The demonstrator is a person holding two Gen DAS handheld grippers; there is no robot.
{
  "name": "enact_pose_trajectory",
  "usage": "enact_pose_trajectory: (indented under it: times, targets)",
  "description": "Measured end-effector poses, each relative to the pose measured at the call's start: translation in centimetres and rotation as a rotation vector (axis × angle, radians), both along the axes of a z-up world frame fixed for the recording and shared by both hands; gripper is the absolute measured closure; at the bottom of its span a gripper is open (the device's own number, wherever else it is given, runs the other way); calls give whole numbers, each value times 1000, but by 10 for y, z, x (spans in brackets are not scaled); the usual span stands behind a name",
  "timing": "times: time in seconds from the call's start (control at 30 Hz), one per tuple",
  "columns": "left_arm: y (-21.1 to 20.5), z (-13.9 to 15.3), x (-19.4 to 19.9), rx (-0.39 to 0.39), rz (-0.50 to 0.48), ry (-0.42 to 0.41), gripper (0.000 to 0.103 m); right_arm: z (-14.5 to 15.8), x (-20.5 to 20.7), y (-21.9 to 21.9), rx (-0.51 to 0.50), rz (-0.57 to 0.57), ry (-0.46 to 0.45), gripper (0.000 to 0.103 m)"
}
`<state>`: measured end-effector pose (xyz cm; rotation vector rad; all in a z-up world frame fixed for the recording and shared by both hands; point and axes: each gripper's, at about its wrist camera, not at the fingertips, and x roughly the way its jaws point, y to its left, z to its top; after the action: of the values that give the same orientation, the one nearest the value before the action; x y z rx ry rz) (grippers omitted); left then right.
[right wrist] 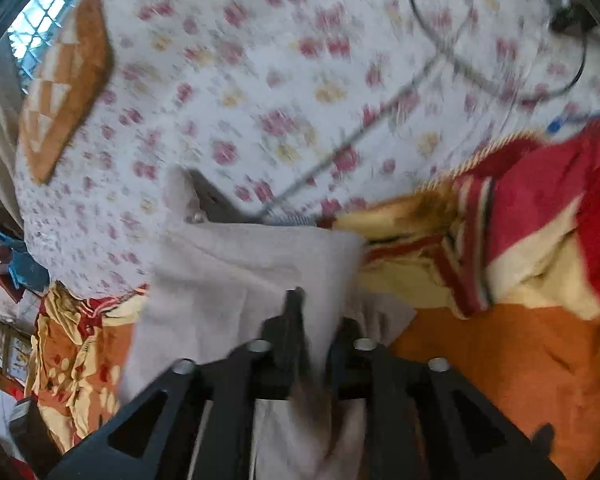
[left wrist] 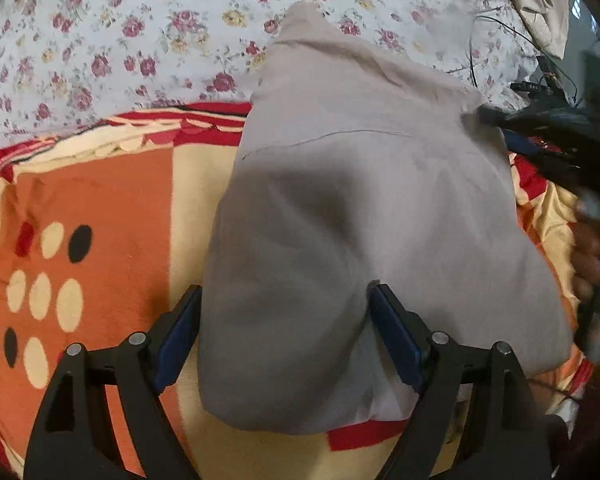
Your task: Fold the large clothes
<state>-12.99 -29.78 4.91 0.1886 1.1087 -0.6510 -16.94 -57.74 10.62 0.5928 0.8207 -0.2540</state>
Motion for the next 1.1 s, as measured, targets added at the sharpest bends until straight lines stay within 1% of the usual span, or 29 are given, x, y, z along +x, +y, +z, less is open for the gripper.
enact_pose_trajectory:
  times: [0.03,0.07,0.13,0.17,0.2,0.23,0.27,0.3,0.33,0.43,0.47,0.5,0.53,0.57,0.63,0.67,0.7,0.73,0.77,0.8,0.87,0.9,0.93,1.0,1.03,1.07,1.1]
  targets:
    - [0,1,-1,2,0,-5,19,6,-8,4,-12,11,1,45]
    - [0,1,-2,2,4,-6,19,11,-17,9,-25,14,10,31]
    - [1,0,-1,3,18,-9,19,8,-26,21,-34,24,54,29]
    - [0,0,-2,5,25,-12,19,2,-25,24,-12,36,70,29]
    - [0,0,-2,7,28,-13,19,-9,-22,26,41,53,83,30]
    - [0,0,-2,9,33,-13,19,-18,-18,26,76,68,101,35]
    - [0,0,-2,9,40,-9,19,-28,-12,29,87,90,127,61]
    - [0,1,-2,6,45,-6,19,-30,-4,31,43,110,144,84]
    - [0,2,-2,2,48,-6,19,-26,1,34,2,117,140,96]
    - [-5,3,-2,0,47,-22,18,-5,8,33,-101,102,70,98]
    - [-9,2,-2,9,48,-30,18,-5,9,30,-134,83,69,99]
    - [-10,1,-2,14,46,-33,18,-13,12,24,-171,52,99,100]
    - [-12,0,-3,18,43,-37,18,-22,14,19,-177,30,130,101]
    - [-13,-1,-3,21,42,-39,18,-38,15,12,-142,18,168,101]
    - [-13,-1,-4,21,41,-40,18,-44,5,11,-82,28,164,100]
    - [-11,-2,-4,16,43,-38,18,-37,-4,13,-80,23,141,93]
    - [-10,-2,-3,13,46,-32,18,-26,-13,15,-88,11,122,91]
    - [-10,-3,-2,11,50,-25,18,-16,-20,17,-89,6,105,79]
    - [-10,-4,-2,8,55,-17,18,-5,-28,20,-81,8,81,61]
    - [-10,-4,-2,6,60,-16,18,8,-38,25,-71,19,39,54]
    - [-12,-5,-3,10,61,-21,17,20,-45,36,-75,45,-8,50]
    - [-13,-5,-3,11,60,-22,17,19,-39,45,-83,74,-1,49]
    - [-13,-5,-3,11,56,-18,17,11,-34,52,-89,104,27,46]
    - [-9,-3,0,-7,39,13,17,-18,-21,58,-108,121,130,46]
    - [-5,-1,3,-31,30,35,17,-34,-18,56,-100,115,170,46]
    - [1,-1,7,-71,24,63,17,-45,-17,51,-74,107,174,41]
    - [7,-1,12,-110,27,86,17,-50,-20,42,-35,84,153,35]
